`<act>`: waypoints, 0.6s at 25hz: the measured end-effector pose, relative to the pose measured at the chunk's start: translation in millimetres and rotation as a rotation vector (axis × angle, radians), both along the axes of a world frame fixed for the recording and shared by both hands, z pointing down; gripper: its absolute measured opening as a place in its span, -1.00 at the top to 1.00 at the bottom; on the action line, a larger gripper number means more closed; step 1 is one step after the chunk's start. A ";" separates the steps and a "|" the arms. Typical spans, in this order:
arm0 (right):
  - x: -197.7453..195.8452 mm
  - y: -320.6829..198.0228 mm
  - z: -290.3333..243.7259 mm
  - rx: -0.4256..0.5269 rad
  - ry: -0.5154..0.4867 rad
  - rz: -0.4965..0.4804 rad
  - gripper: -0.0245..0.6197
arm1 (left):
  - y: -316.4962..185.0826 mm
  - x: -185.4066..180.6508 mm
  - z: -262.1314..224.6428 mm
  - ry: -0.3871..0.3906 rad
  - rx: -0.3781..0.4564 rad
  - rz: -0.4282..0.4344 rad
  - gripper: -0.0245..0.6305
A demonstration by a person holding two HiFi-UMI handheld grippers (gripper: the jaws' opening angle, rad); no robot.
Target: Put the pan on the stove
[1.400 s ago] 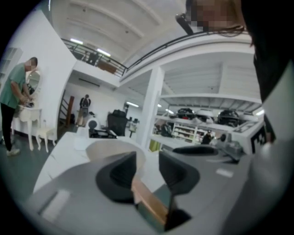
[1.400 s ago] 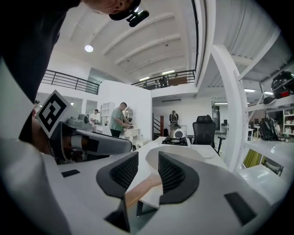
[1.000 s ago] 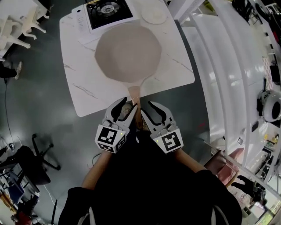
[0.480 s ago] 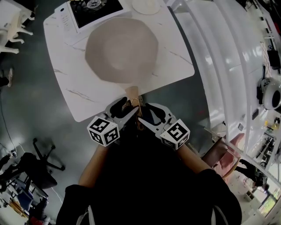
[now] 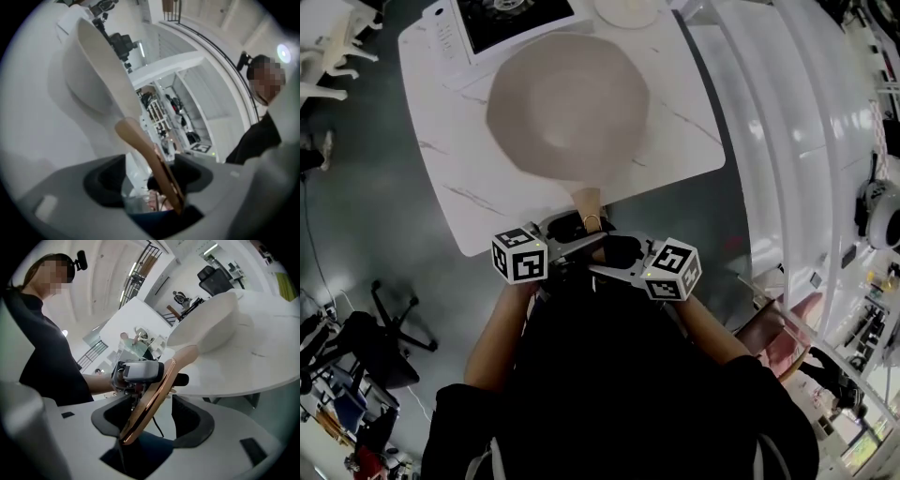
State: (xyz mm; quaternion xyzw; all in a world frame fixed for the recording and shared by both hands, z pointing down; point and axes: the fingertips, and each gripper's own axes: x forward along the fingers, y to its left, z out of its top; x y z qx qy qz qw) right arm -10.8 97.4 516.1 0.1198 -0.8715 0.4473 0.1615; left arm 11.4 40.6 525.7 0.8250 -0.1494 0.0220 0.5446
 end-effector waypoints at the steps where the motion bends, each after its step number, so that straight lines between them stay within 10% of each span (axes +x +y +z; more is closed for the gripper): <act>1: -3.2 0.9 0.0 -0.017 -0.015 -0.026 0.20 | 0.0 2.0 0.3 0.013 -0.002 0.015 -0.04; 15: -26.4 5.6 0.8 -0.102 -0.158 -0.149 0.26 | -1.9 28.9 -10.3 0.158 0.035 0.096 0.34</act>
